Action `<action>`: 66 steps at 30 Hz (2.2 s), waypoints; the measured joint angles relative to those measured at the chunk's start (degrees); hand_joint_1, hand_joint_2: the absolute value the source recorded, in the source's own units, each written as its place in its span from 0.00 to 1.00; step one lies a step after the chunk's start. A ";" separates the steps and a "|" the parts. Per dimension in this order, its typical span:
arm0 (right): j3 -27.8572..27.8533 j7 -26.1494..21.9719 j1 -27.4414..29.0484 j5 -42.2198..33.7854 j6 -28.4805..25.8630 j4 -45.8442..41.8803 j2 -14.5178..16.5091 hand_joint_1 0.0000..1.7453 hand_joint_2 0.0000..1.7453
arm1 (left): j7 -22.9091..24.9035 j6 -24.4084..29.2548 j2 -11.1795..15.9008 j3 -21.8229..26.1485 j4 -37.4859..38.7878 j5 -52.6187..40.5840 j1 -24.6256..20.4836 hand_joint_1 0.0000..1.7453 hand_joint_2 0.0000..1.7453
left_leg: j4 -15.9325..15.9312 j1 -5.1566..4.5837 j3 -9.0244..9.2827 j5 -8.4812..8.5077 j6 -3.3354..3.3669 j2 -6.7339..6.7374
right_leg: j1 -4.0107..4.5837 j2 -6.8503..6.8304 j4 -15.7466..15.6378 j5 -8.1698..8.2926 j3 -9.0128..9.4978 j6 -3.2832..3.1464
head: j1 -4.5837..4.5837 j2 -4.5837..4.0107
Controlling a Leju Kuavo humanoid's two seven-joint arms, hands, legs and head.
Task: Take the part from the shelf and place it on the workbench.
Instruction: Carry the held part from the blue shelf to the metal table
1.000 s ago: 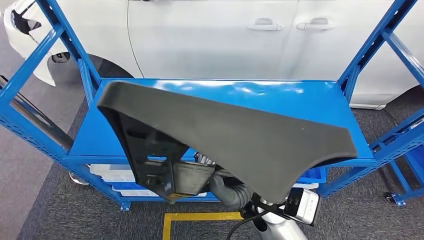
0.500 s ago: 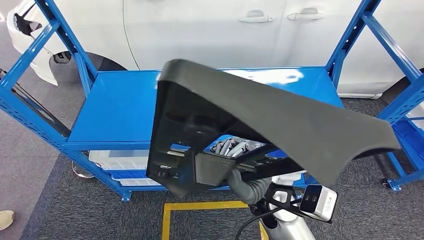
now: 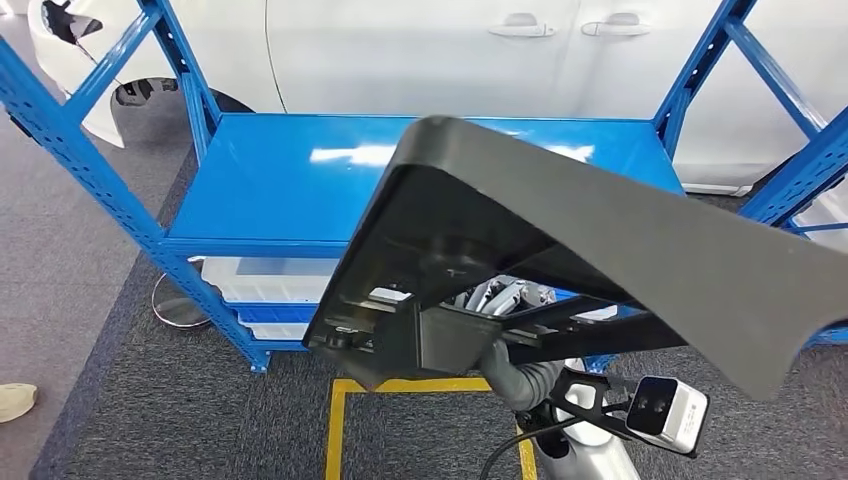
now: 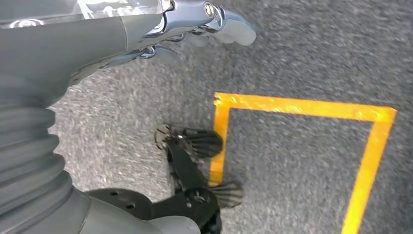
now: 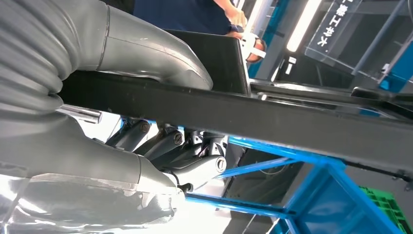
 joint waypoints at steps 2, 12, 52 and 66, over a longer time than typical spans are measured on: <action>-0.03 0.00 0.30 0.76 -0.43 -0.09 0.00 1.00 1.00 | -0.06 -0.42 -0.13 0.01 0.00 0.15 0.03 0.00 1.00 | 0.22 -0.15 -1.72 1.27 0.06 0.06 | -0.03 0.00 6.68 -2.53 -0.88 0.16 | 0.00 0.01; 0.08 0.00 2.26 1.40 -0.77 -2.52 -0.11 1.00 1.00 | -0.38 -1.56 -0.90 0.09 0.10 0.94 0.45 0.00 1.00 | 1.81 -0.32 -6.39 4.23 -2.13 -0.13 | 0.47 -0.22 -11.13 1.46 12.99 -2.54 | 0.23 -0.01; -1.81 0.00 3.44 2.13 0.62 -3.26 -1.28 1.00 1.00 | 2.00 1.73 -1.68 1.27 0.19 1.62 1.03 0.00 1.00 | 6.35 0.11 -3.75 0.18 -2.84 -1.91 | 0.42 1.36 -10.99 3.45 10.51 -3.04 | 0.04 -0.01; 3.32 0.00 1.89 7.54 -5.31 -3.84 -2.86 1.00 1.00 | 2.19 3.46 -1.25 1.29 0.22 1.61 0.55 0.00 1.00 | 0.58 0.27 -1.94 1.13 -0.69 1.64 | -0.11 -0.34 0.81 0.03 4.52 -0.25 | 0.33 0.01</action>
